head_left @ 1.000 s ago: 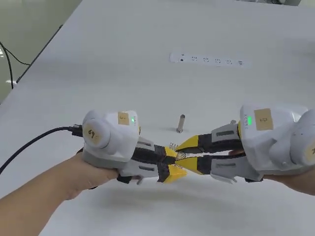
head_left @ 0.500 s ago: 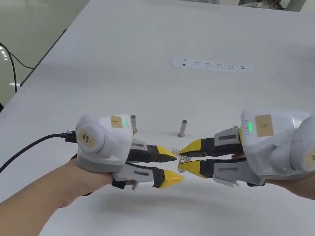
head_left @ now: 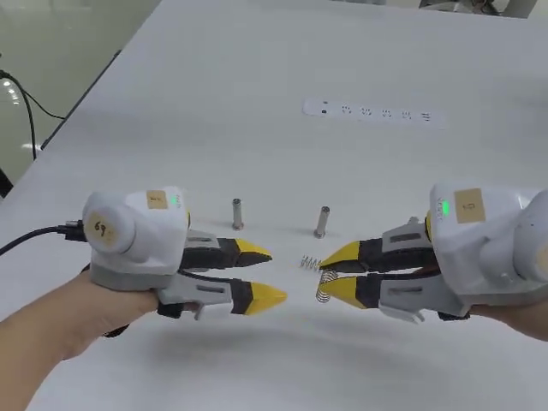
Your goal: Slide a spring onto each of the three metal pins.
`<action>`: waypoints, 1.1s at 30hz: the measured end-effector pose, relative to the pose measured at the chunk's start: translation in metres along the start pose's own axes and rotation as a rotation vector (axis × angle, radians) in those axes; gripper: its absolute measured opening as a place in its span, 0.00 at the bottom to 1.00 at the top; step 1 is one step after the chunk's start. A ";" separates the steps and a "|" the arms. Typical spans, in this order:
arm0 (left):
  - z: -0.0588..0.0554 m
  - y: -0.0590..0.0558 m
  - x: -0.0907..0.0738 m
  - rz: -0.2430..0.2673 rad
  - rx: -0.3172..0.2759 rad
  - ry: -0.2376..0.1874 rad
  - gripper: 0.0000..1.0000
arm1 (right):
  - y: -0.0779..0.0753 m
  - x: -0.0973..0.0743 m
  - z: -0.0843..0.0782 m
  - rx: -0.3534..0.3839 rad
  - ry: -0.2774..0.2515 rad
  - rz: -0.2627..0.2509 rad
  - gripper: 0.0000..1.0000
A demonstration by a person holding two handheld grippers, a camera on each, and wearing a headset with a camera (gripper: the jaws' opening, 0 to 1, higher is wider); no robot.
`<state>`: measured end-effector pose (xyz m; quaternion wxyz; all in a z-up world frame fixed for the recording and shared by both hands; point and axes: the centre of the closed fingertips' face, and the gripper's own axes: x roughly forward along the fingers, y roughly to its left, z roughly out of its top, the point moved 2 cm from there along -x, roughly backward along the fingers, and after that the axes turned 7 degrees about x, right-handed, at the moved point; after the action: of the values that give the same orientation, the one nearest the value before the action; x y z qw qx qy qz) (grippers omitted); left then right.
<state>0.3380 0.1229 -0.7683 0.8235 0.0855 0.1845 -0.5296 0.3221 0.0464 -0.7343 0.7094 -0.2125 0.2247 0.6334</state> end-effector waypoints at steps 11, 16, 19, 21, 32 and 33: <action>-0.006 0.026 -0.036 0.138 -0.046 -0.005 0.35 | 0.000 0.001 -0.001 -0.008 0.003 -0.006 0.07; -0.012 0.031 -0.046 0.169 -0.050 0.001 0.40 | -0.003 -0.002 0.000 -0.009 -0.002 -0.020 0.07; -0.016 0.034 -0.050 0.188 -0.056 0.007 0.46 | -0.007 -0.003 0.000 -0.006 -0.003 -0.031 0.07; -0.018 0.035 -0.053 0.194 -0.054 0.016 0.48 | -0.010 -0.006 0.000 -0.007 -0.004 -0.042 0.07; -0.035 0.042 -0.066 0.223 -0.077 0.040 0.72 | -0.022 -0.018 -0.005 0.013 -0.005 -0.096 0.07; -0.036 0.042 -0.066 0.225 -0.078 0.041 0.74 | -0.022 -0.019 -0.006 0.016 -0.003 -0.099 0.07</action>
<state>0.3441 0.2086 -0.7775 0.8766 0.0843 0.2112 -0.4242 0.3423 0.0254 -0.7274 0.7420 -0.2167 0.2178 0.5958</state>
